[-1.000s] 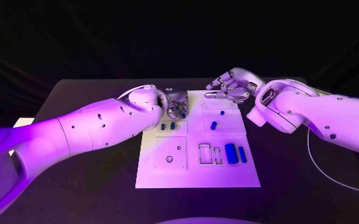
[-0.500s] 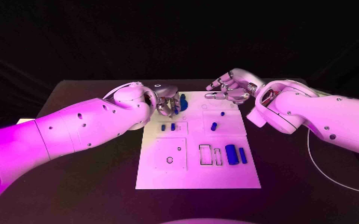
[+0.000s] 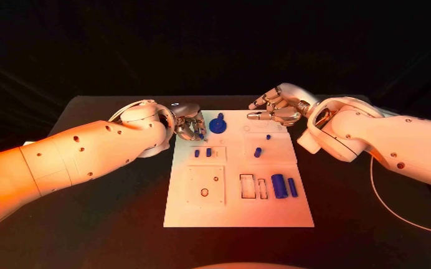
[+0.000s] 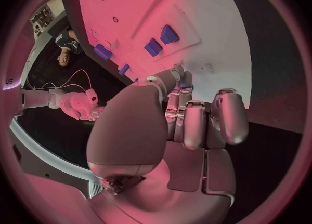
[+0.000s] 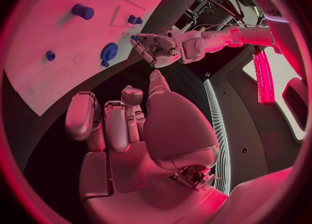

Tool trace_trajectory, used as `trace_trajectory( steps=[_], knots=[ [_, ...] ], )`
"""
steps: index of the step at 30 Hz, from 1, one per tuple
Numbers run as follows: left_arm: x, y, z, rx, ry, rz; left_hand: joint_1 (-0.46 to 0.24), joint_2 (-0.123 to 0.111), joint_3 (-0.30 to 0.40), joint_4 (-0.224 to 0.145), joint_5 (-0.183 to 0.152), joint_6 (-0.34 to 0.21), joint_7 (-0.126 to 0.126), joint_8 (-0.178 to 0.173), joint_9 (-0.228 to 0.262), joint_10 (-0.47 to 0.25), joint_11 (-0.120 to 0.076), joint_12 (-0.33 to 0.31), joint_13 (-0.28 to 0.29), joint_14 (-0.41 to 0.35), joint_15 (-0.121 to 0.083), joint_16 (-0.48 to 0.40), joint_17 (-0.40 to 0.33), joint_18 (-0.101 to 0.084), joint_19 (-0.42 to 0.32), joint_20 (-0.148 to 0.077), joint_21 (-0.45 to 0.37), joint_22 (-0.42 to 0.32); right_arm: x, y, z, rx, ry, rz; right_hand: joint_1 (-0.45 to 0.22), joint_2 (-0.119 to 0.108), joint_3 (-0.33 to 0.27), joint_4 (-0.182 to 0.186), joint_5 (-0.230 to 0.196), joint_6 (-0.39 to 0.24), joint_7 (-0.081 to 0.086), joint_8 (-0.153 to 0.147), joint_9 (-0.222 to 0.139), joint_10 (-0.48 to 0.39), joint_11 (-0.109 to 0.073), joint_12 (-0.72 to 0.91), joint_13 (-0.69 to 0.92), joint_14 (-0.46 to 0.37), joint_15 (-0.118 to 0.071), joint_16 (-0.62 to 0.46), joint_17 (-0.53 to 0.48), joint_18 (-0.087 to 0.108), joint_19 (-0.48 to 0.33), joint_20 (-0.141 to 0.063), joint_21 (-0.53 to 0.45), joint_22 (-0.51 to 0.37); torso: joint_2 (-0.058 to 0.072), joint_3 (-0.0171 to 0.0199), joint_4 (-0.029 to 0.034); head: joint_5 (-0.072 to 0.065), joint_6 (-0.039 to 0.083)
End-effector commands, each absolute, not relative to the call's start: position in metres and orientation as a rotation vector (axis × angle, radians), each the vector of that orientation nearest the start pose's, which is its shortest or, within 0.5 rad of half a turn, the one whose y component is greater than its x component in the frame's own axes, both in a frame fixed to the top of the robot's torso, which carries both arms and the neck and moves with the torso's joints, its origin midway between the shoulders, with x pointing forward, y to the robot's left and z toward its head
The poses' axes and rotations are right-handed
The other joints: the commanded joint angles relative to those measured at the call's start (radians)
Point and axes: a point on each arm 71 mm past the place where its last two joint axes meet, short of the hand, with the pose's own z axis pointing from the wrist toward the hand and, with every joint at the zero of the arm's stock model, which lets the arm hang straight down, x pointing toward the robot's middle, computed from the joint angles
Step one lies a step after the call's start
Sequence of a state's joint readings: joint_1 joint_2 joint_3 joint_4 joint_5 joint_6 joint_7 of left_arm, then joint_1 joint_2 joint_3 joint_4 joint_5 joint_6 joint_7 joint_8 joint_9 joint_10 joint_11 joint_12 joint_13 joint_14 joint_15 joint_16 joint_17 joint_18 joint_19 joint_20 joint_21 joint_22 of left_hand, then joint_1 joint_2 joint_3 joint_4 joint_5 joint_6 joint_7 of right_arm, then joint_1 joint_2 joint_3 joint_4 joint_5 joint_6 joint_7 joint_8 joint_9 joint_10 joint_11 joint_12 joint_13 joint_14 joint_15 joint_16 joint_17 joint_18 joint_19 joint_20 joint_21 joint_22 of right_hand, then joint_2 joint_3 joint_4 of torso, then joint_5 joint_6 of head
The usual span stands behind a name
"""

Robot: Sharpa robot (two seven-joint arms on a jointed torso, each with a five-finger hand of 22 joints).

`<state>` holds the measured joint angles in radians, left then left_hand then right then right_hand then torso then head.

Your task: Assemble the parts on the task board

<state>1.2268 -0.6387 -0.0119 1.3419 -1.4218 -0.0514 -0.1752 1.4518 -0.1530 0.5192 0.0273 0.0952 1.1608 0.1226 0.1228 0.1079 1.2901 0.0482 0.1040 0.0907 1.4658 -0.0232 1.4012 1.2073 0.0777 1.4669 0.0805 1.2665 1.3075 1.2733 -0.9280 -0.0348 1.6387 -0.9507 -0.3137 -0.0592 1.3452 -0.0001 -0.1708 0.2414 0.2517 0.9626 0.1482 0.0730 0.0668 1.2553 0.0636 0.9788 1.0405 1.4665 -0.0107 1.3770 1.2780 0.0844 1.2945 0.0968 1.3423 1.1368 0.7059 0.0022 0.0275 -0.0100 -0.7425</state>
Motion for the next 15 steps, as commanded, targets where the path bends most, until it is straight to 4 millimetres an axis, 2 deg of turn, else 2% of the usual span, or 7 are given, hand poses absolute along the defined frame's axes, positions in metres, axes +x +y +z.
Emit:
trace_trajectory(
  steps=[1, 15],
  knots=[
    [0.5195, 0.1469, -0.1925, 0.189, 1.926, -0.611, -0.011, 0.002, 0.007, 0.000, 0.002, 0.002, 0.004, -0.003, -0.001, 0.000, 0.006, -0.004, 0.000, 0.036, -0.002, -0.003, -0.001, -0.013, 0.019, -0.006, 0.000, 0.092, 0.4759, -0.2092, -0.1454, 0.257, 1.729, 0.951, -0.002, 0.008, -0.006, 0.000, 0.003, 0.006, 0.000, 0.000, 0.001, 0.005, -0.002, 0.003, 0.001, 0.044, -0.002, -0.004, 0.001, 0.012, -0.008, 0.000, -0.004, -0.001, 0.001, 0.0004, -0.0010, 0.002, -0.002],
    [0.5203, 0.1428, -0.1973, 0.181, 1.938, -0.604, -0.013, 0.002, 0.007, 0.000, 0.002, 0.002, 0.004, -0.003, -0.001, 0.001, 0.006, -0.005, 0.000, 0.036, -0.002, -0.003, 0.000, -0.013, 0.019, -0.006, -0.001, 0.091, 0.4758, -0.2085, -0.1456, 0.256, 1.731, 0.953, -0.002, 0.008, -0.006, 0.000, 0.003, 0.006, 0.000, 0.000, 0.001, 0.005, -0.002, 0.003, 0.001, 0.044, -0.002, -0.004, 0.001, 0.012, -0.008, 0.000, -0.004, -0.001, 0.001, 0.0005, -0.0022, 0.000, -0.004]
  ],
)
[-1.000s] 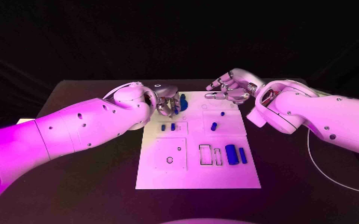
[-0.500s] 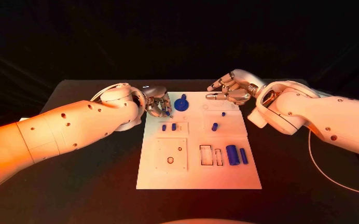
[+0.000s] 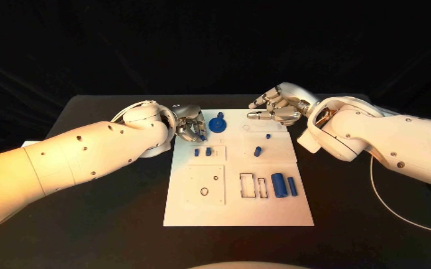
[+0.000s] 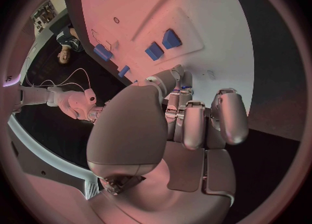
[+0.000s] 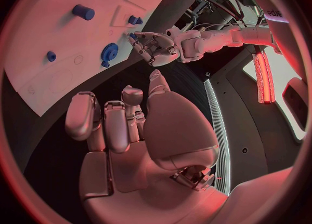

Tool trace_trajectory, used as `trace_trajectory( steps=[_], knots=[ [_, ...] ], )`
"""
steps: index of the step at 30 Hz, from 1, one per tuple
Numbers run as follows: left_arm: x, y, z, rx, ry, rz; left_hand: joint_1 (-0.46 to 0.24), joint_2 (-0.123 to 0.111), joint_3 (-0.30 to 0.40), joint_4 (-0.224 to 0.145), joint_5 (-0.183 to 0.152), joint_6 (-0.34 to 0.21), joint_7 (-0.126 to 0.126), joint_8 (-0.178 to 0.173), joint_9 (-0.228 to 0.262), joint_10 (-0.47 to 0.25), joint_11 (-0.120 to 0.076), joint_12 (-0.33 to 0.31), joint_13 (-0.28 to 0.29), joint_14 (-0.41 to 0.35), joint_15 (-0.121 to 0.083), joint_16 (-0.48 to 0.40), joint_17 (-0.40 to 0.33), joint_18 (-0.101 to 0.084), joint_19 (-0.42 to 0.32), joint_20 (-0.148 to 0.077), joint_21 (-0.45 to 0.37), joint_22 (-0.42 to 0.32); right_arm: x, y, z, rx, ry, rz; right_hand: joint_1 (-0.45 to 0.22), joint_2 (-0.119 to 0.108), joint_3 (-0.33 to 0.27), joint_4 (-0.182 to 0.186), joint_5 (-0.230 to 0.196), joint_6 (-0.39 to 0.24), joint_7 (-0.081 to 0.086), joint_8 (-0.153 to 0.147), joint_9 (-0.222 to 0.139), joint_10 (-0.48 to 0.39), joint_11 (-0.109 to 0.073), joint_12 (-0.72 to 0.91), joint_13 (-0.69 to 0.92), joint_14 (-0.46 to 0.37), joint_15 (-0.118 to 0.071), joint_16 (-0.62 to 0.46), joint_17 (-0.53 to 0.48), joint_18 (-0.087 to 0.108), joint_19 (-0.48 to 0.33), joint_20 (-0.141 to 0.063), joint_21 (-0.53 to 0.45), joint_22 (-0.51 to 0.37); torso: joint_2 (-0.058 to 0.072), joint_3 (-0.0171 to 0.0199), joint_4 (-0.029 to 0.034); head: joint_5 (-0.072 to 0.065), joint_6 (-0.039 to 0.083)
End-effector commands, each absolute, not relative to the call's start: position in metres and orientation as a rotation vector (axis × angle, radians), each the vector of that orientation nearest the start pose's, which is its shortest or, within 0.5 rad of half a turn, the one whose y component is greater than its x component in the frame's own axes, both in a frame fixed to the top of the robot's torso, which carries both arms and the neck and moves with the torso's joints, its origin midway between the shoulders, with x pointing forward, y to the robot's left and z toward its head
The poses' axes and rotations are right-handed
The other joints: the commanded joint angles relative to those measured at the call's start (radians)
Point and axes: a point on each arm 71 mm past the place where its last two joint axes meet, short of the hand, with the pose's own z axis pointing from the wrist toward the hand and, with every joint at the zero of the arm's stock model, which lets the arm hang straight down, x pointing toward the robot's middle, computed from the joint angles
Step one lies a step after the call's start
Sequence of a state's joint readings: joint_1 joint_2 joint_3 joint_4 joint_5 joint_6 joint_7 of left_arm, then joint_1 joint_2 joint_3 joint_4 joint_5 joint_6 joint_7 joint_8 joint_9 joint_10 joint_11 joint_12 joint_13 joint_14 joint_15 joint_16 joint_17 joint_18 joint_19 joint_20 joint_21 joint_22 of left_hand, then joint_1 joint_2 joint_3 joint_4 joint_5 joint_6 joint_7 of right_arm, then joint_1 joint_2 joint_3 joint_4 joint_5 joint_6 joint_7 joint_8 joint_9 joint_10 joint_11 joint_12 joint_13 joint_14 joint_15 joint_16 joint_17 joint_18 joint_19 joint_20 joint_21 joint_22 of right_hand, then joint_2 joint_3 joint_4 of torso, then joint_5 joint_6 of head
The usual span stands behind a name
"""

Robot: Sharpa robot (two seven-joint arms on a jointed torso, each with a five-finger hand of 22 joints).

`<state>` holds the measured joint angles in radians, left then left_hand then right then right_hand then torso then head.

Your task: Assemble the parts on the task board

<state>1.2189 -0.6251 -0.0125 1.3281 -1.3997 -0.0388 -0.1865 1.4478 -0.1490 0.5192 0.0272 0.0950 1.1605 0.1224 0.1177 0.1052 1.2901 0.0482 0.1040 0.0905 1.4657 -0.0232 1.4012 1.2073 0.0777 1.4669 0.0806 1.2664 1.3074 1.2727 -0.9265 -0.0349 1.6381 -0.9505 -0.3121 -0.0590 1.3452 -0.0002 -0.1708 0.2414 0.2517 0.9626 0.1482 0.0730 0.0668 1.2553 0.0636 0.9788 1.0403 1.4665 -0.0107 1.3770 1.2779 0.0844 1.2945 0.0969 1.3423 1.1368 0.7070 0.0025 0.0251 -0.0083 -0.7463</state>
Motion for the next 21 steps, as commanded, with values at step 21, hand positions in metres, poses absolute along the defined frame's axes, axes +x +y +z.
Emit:
trace_trajectory(
  steps=[21],
  knots=[
    [0.5222, 0.1331, -0.2014, 0.198, 1.958, -0.589, -0.012, -0.004, 0.009, -0.001, 0.002, 0.002, 0.004, 0.001, 0.002, 0.001, 0.006, -0.007, 0.001, 0.035, -0.003, -0.004, -0.004, -0.012, 0.017, -0.005, -0.006, 0.089, 0.4757, -0.2074, -0.1460, 0.254, 1.736, 0.954, -0.002, 0.008, -0.006, 0.000, 0.003, 0.006, 0.000, 0.000, 0.001, 0.005, -0.002, 0.003, 0.001, 0.044, -0.002, -0.004, 0.001, 0.012, -0.008, 0.000, -0.004, -0.001, 0.000, 0.0001, 0.0011, -0.003, -0.004]
  ],
)
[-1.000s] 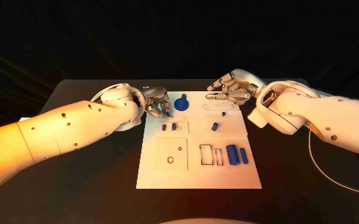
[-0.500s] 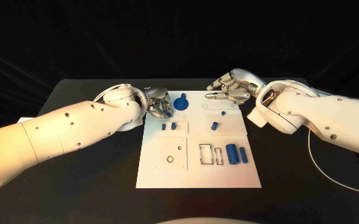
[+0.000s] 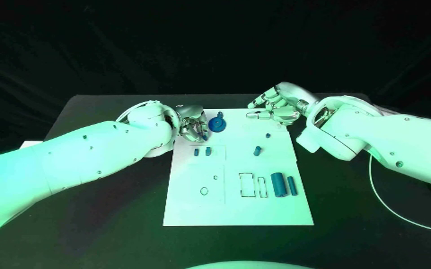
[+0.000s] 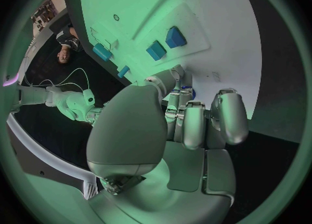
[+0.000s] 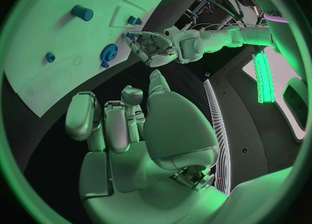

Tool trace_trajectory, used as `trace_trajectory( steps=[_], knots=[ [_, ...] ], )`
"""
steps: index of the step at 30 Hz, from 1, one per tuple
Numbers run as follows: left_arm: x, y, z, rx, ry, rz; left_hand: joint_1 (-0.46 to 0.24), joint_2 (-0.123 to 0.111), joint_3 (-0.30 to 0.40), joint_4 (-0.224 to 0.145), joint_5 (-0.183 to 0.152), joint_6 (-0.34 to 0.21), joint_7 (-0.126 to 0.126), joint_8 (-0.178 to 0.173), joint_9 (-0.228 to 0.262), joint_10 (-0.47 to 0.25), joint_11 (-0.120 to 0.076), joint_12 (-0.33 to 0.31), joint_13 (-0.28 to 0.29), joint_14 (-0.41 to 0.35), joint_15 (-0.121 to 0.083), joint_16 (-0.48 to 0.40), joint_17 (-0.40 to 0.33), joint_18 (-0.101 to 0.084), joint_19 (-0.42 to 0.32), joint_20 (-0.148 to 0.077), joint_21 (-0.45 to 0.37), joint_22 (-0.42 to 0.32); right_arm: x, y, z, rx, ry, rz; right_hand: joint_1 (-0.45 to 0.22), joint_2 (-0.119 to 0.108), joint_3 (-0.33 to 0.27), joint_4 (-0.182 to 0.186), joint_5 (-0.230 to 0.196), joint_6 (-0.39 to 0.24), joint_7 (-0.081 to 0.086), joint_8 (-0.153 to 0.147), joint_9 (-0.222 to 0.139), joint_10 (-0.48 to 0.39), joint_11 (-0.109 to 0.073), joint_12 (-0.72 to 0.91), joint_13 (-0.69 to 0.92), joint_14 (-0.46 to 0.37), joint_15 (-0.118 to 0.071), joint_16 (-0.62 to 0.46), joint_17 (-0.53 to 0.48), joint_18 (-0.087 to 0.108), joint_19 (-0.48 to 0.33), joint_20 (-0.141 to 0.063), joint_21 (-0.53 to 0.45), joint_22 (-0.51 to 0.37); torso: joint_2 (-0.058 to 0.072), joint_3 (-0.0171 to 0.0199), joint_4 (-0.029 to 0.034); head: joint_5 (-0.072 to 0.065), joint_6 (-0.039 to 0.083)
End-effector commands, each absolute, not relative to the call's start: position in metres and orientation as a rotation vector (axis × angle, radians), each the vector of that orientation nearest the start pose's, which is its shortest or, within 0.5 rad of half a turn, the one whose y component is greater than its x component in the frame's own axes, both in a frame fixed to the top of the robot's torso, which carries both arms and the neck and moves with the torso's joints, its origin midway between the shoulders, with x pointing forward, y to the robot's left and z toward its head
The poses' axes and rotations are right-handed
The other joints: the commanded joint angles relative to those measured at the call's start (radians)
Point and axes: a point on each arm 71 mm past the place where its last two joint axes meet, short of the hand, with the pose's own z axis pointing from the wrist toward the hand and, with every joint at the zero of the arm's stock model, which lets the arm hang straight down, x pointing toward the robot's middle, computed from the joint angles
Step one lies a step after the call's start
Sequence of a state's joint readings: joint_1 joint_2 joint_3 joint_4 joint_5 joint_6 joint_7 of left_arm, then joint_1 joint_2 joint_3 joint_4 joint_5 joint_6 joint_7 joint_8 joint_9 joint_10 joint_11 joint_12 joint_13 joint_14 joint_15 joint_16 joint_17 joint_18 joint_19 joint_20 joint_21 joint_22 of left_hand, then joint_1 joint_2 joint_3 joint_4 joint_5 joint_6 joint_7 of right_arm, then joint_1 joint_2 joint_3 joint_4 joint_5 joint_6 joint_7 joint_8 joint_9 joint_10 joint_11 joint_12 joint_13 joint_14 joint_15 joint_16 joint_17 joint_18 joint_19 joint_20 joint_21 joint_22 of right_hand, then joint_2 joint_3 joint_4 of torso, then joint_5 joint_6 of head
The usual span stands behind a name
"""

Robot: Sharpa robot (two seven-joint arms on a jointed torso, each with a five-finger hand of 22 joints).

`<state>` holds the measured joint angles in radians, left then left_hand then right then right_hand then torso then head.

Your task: Assemble the parts on the task board

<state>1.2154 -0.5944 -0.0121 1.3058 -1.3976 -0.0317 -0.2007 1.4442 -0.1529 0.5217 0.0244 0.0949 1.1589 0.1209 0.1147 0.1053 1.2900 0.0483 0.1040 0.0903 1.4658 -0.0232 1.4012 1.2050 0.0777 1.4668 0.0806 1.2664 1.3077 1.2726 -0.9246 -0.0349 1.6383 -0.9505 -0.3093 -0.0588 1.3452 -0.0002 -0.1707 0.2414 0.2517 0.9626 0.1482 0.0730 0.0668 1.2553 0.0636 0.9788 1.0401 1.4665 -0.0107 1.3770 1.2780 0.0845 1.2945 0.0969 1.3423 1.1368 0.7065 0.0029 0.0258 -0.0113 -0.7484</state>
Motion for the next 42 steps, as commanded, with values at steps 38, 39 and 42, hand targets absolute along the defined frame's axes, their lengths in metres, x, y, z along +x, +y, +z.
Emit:
trace_trajectory(
  steps=[38, 39, 42],
  knots=[
    [0.525, 0.142, -0.202, 0.173, 1.955, -0.563, -0.058, -0.049, 0.052, -0.018, 0.001, -0.173, 0.036, -0.053, -0.042, -0.124, 0.042, -0.043, -0.023, 0.025, 0.026, -0.016, -0.036, 0.004, -0.010, 0.019, -0.093, 0.047, 0.477, -0.215, -0.148, 0.252, 1.748, 0.921, 0.017, 0.020, -0.013, -0.003, 0.005, 0.007, 0.000, 0.000, 0.001, -0.081, -0.002, -0.138, -0.127, 0.039, -0.003, -0.023, -0.021, 0.017, -0.024, 0.000, -0.021, -0.028, -0.001, -0.0009, 0.0005, -0.003, -0.002],
    [0.525, 0.143, -0.201, 0.167, 1.951, -0.566, -0.059, -0.050, 0.053, -0.019, 0.001, -0.174, 0.036, -0.053, -0.041, -0.127, 0.043, -0.043, -0.023, 0.025, 0.026, -0.016, -0.037, 0.005, -0.011, 0.020, -0.097, 0.045, 0.478, -0.216, -0.148, 0.244, 1.752, 0.911, 0.024, 0.023, -0.014, -0.004, 0.005, 0.006, 0.000, -0.001, 0.001, -0.115, -0.002, -0.198, -0.180, 0.035, -0.003, -0.035, -0.037, 0.020, -0.034, -0.001, -0.031, -0.044, -0.002, -0.0007, 0.0007, -0.004, -0.002],
    [0.523, 0.150, -0.199, 0.144, 1.935, -0.583, -0.059, -0.051, 0.056, -0.020, 0.002, -0.175, 0.038, -0.051, -0.041, -0.135, 0.046, -0.043, -0.024, 0.024, 0.028, -0.018, -0.040, 0.006, -0.013, 0.021, -0.104, 0.042, 0.478, -0.220, -0.149, 0.202, 1.764, 0.868, 0.068, 0.033, -0.013, -0.018, 0.005, 0.012, 0.001, 0.002, 0.002, -0.177, 0.000, -0.307, -0.270, 0.013, -0.003, -0.100, -0.113, 0.034, -0.078, -0.001, -0.078, -0.114, -0.002, -0.0009, 0.0004, -0.005, 0.001]
  ],
)
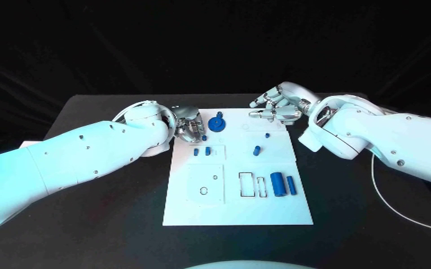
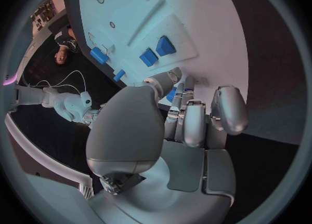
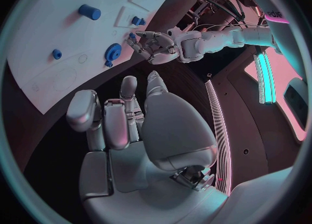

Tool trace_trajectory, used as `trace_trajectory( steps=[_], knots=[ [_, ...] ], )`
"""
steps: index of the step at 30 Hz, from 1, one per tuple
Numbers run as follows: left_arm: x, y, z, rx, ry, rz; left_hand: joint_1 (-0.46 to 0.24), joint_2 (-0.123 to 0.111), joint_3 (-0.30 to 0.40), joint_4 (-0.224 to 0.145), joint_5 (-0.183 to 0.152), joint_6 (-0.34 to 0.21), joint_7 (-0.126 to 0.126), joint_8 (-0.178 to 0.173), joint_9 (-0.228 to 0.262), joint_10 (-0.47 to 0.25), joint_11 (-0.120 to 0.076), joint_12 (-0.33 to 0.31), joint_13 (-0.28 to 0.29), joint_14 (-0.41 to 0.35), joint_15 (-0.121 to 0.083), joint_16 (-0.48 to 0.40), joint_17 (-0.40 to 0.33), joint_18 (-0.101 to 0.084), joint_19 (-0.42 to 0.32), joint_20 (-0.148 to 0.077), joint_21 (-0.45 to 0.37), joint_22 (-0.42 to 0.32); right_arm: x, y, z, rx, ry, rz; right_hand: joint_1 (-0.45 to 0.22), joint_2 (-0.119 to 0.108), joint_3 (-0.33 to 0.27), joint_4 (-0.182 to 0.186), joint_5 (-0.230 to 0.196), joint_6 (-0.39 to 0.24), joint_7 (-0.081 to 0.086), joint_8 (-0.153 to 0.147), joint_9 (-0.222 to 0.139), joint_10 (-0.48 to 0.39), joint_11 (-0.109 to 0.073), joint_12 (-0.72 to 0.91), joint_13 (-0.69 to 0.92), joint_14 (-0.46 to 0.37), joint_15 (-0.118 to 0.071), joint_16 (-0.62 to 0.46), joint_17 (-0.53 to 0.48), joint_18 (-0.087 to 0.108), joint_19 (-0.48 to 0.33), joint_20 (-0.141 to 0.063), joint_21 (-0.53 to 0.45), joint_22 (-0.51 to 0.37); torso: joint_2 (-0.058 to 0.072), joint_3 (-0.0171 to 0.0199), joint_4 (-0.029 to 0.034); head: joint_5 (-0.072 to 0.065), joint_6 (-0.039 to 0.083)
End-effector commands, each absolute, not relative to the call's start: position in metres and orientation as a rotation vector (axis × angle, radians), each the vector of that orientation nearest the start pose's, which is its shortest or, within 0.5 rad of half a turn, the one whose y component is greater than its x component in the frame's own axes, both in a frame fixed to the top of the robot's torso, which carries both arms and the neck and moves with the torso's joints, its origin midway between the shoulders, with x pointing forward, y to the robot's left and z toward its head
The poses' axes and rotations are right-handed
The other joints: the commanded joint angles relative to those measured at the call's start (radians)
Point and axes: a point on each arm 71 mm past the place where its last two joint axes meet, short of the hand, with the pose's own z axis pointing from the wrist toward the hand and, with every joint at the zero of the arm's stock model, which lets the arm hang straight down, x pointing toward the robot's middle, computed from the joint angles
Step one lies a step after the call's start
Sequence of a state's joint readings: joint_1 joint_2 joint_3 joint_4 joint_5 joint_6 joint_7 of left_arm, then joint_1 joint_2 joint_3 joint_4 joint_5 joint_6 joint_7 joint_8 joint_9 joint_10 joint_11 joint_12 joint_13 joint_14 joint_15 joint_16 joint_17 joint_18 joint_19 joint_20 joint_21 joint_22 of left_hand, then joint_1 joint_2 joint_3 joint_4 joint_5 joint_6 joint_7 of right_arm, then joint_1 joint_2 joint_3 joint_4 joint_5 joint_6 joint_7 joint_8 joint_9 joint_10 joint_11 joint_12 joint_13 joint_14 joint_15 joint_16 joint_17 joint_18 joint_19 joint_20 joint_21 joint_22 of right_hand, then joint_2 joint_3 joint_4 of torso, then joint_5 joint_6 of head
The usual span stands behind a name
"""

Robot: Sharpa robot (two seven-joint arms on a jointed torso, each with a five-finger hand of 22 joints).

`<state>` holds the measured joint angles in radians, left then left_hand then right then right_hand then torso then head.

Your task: Assemble the parts on the task board

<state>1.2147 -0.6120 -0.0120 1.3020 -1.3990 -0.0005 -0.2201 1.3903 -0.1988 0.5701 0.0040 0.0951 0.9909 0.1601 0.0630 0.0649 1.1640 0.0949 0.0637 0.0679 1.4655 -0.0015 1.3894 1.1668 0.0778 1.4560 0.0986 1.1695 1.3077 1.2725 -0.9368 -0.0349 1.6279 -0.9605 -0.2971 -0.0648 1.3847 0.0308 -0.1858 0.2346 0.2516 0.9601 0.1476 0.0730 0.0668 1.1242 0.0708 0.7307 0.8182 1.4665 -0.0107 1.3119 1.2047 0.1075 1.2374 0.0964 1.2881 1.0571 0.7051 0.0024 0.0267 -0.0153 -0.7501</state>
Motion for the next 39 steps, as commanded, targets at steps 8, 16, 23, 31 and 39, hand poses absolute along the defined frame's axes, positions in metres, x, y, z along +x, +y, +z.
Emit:
trace_trajectory(
  steps=[8, 16, 23, 31, 39],
  knots=[
    [0.519, 0.175, -0.182, -0.156, 1.835, -0.867, 0.000, 0.018, 0.030, -0.006, 0.002, 0.070, 0.003, 0.040, 0.013, 0.037, -0.004, 0.030, 0.009, -0.012, 0.005, -0.057, -0.102, 0.029, -0.044, 0.005, -0.131, -0.022, 0.480, -0.232, -0.152, -0.032, 1.768, 0.660, 0.204, 0.015, 0.072, -0.078, -0.048, 0.065, 0.012, 0.014, 0.003, -0.118, 0.003, -0.374, -0.340, 0.009, 0.006, -0.096, -0.109, 0.016, -0.033, 0.006, -0.058, -0.073, -0.003, -0.0004, 0.0006, -0.010, 0.012],
    [0.507, 0.196, -0.175, -0.957, 1.573, -1.447, -0.040, 0.051, -0.011, 0.015, 0.003, 0.079, 0.008, 0.051, 0.006, 0.032, -0.002, 0.066, 0.015, -0.178, 0.011, -0.274, -0.451, 0.092, -0.209, 0.011, -0.519, -0.229, 0.480, -0.234, -0.168, -0.323, 1.729, 0.381, 0.243, -0.018, 0.143, -0.082, -0.070, 0.120, -0.018, 0.007, 0.000, -0.053, -0.001, -0.521, -0.566, 0.013, 0.000, -0.118, -0.130, 0.017, -0.024, 0.000, -0.067, -0.080, -0.008, -0.0068, 0.0026, -0.026, 0.019],
    [0.494, 0.202, -0.184, -1.153, 1.502, -1.562, -0.084, 0.045, -0.084, 0.042, 0.000, 0.076, 0.007, 0.055, 0.005, 0.027, -0.002, 0.084, 0.019, -0.197, 0.014, -0.297, -0.494, 0.099, -0.227, 0.015, -0.589, -0.273, 0.485, -0.236, -0.181, -0.367, 1.741, 0.315, 0.233, -0.034, 0.169, -0.069, -0.078, 0.127, -0.022, 0.000, 0.000, -0.045, -0.002, -0.552, -0.628, 0.014, -0.012, -0.126, -0.137, 0.017, -0.021, -0.010, -0.070, -0.081, -0.009, -0.0096, 0.0043, -0.032, 0.021],
    [0.487, 0.206, -0.185, -1.195, 1.465, -1.577, -0.068, 0.059, -0.107, 0.038, 0.004, 0.075, 0.005, 0.059, 0.005, 0.022, -0.004, 0.095, 0.021, -0.200, 0.011, -0.299, -0.507, 0.101, -0.225, 0.014, -0.613, -0.291, 0.487, -0.227, -0.191, -0.393, 1.766, 0.320, 0.228, -0.042, 0.190, -0.062, -0.079, 0.128, -0.022, -0.005, 0.000, -0.040, -0.001, -0.568, -0.667, 0.016, -0.019, -0.129, -0.139, 0.018, -0.019, -0.016, -0.073, -0.083, -0.008, -0.0093, 0.0034, -0.032, 0.022],
    [0.485, 0.207, -0.185, -1.199, 1.464, -1.587, -0.063, 0.062, -0.111, 0.035, 0.005, 0.075, 0.005, 0.060, 0.005, 0.020, -0.004, 0.098, 0.022, -0.202, 0.011, -0.302, -0.513, 0.103, -0.226, 0.013, -0.624, -0.298, 0.486, -0.217, -0.199, -0.412, 1.794, 0.349, 0.229, -0.043, 0.209, -0.059, -0.077, 0.133, -0.023, -0.005, 0.001, -0.034, -0.002, -0.576, -0.691, 0.016, -0.021, -0.133, -0.142, 0.017, -0.018, -0.019, -0.074, -0.083, -0.007, -0.0078, 0.0043, -0.032, 0.016]
  ],
)
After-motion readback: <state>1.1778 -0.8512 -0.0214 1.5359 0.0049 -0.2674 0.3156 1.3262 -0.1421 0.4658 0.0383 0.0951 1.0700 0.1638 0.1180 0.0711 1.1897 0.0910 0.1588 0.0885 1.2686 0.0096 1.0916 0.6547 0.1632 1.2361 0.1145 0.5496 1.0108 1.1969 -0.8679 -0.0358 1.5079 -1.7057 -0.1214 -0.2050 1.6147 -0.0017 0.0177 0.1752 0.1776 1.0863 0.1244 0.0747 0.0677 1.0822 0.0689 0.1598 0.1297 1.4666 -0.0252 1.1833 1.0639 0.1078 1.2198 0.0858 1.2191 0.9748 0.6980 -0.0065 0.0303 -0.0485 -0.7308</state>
